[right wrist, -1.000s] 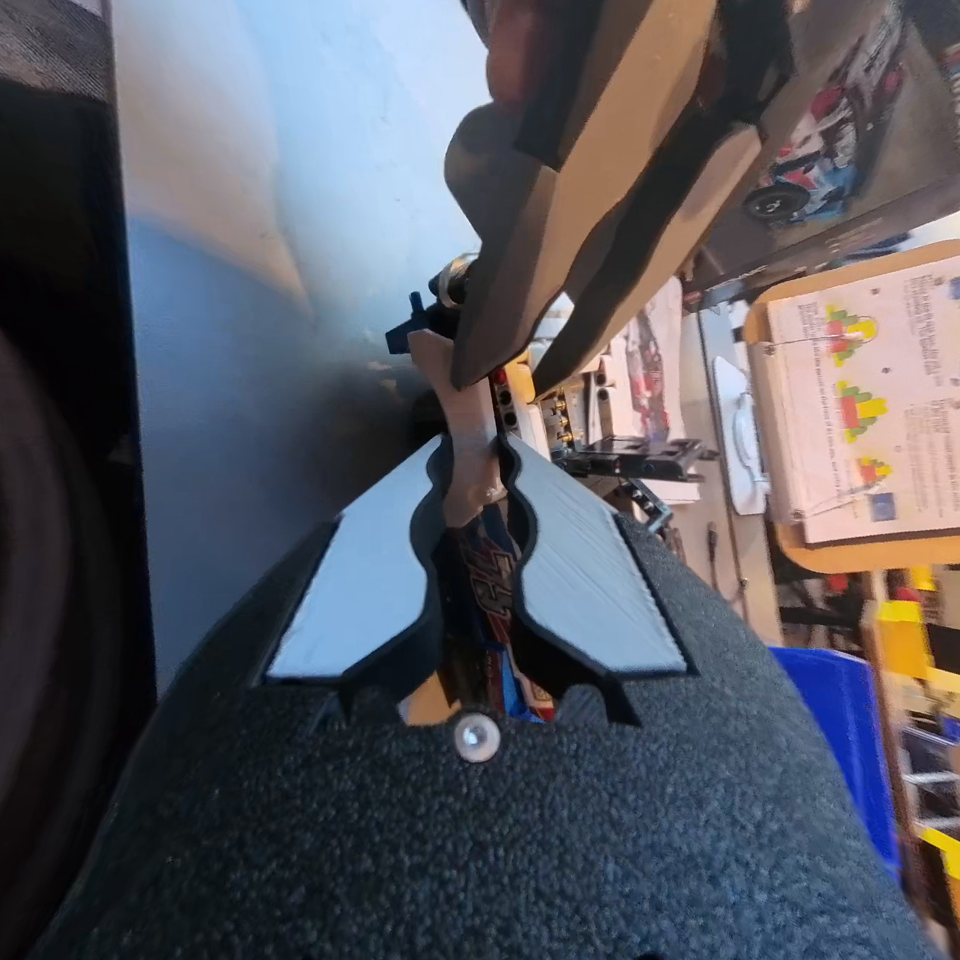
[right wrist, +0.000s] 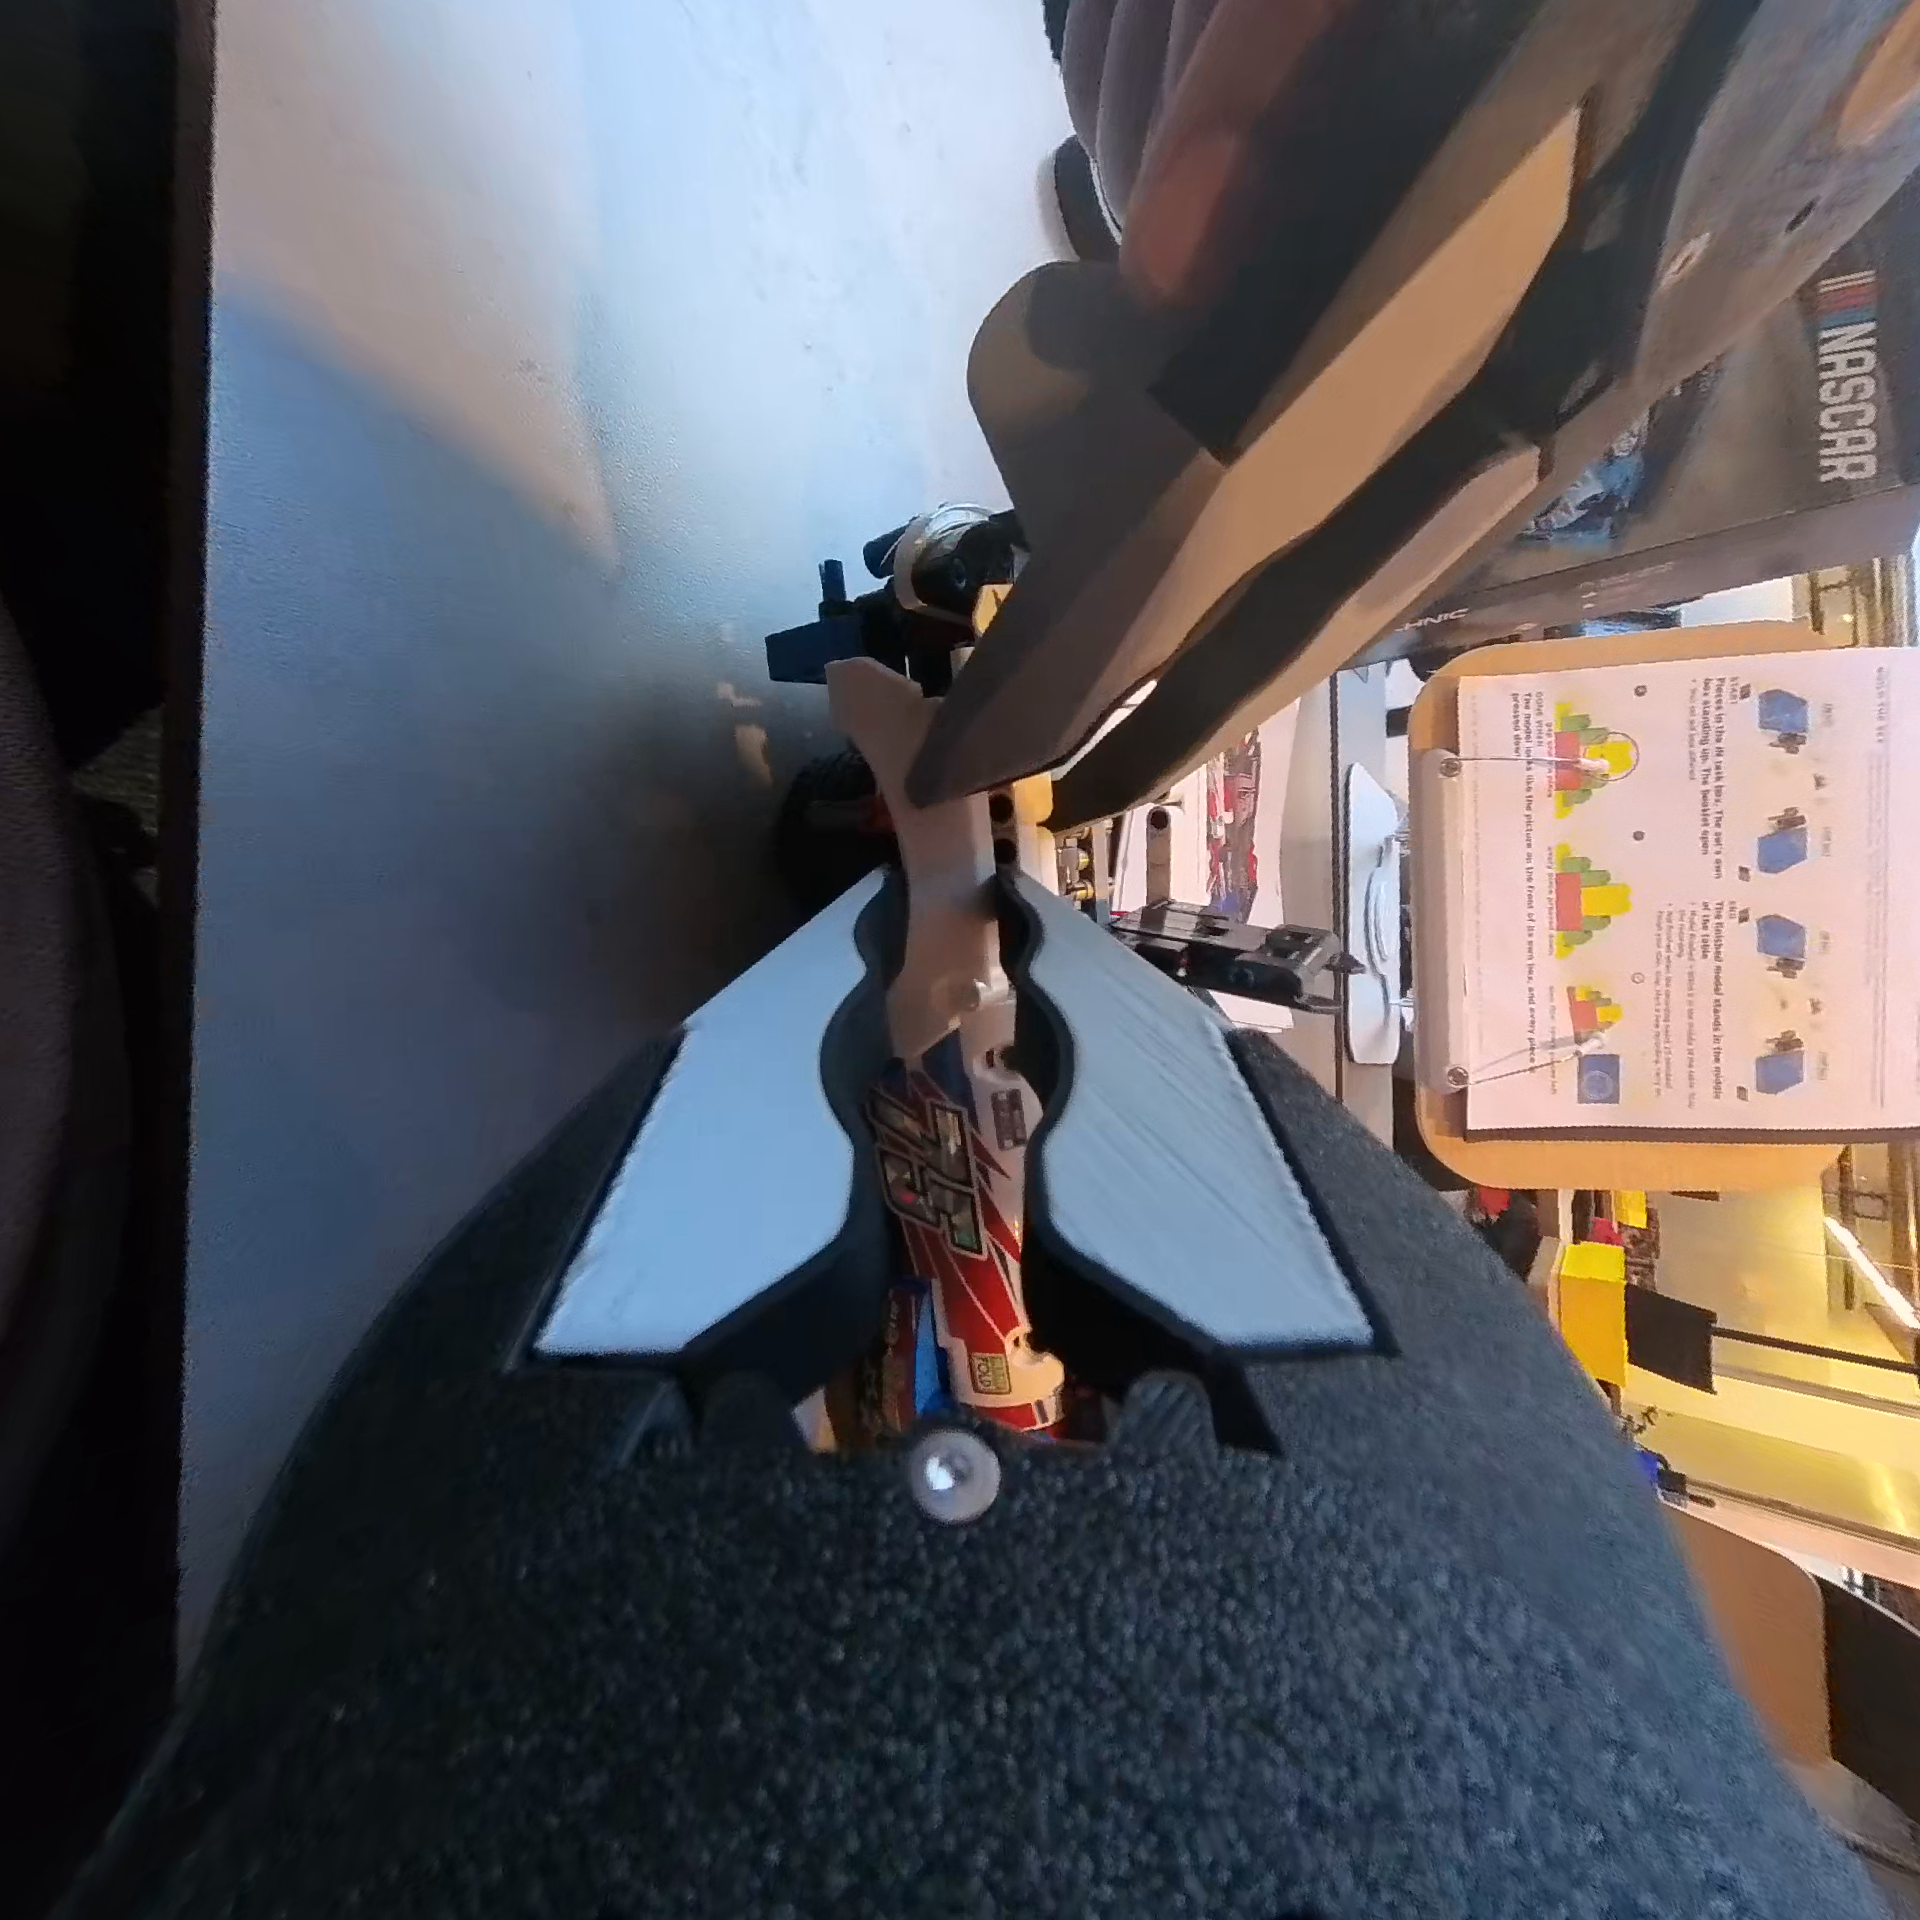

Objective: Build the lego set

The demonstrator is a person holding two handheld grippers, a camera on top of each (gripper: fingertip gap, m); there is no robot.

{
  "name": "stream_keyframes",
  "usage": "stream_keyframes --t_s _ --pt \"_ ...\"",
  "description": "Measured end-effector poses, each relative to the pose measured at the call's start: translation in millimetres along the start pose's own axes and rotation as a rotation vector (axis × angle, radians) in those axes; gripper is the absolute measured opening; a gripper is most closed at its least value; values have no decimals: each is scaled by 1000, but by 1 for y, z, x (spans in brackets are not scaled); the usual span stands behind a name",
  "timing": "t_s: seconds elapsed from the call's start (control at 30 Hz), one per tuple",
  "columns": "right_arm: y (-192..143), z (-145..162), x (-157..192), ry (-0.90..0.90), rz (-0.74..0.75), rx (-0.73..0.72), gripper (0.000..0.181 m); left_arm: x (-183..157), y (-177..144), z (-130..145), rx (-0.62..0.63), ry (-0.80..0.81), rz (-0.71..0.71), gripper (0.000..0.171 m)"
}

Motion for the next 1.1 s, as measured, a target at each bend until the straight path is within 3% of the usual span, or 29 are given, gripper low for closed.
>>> stream_keyframes --t_s 0.4,0.43,0.47,0.6,0.93,1.0,1.07,1.1 --pt "2 1 -7 -77 -81 -28 17 -2 2 5 -34 -42 -14 31" --pt "1 1 -8 -71 -100 -35 17 -1 2 5 -38 -45 -12 29" --pt "1 2 -7 -58 -134 -52 16 1 2 5 -42 -56 -34 13" --pt "1 4 -12 29 -155 -52 17 3 1 2 -52 -68 -54 13" --pt "4 4 -11 50 -125 -60 17 -1 -14 10 -12 36 -60 18" --pt "3 4 -12 57 -138 -58 17 -1 -15 11 4 54 -51 20" --pt "3 3 -13 51 -137 -51 17 -5 -16 12 2 84 54 60" --pt "3 3 -13 45 -137 -47 17 -4 -16 12 -8 78 78 60"
Point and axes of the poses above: each gripper's, where its closed fingertips meet, y out along the fingers, z out of its underside, x = y × z across the jaws, the point moved 10 cm from there along -y, back along the fingers, and after that the axes turned 9 degrees about x, right-handed, at the moved point
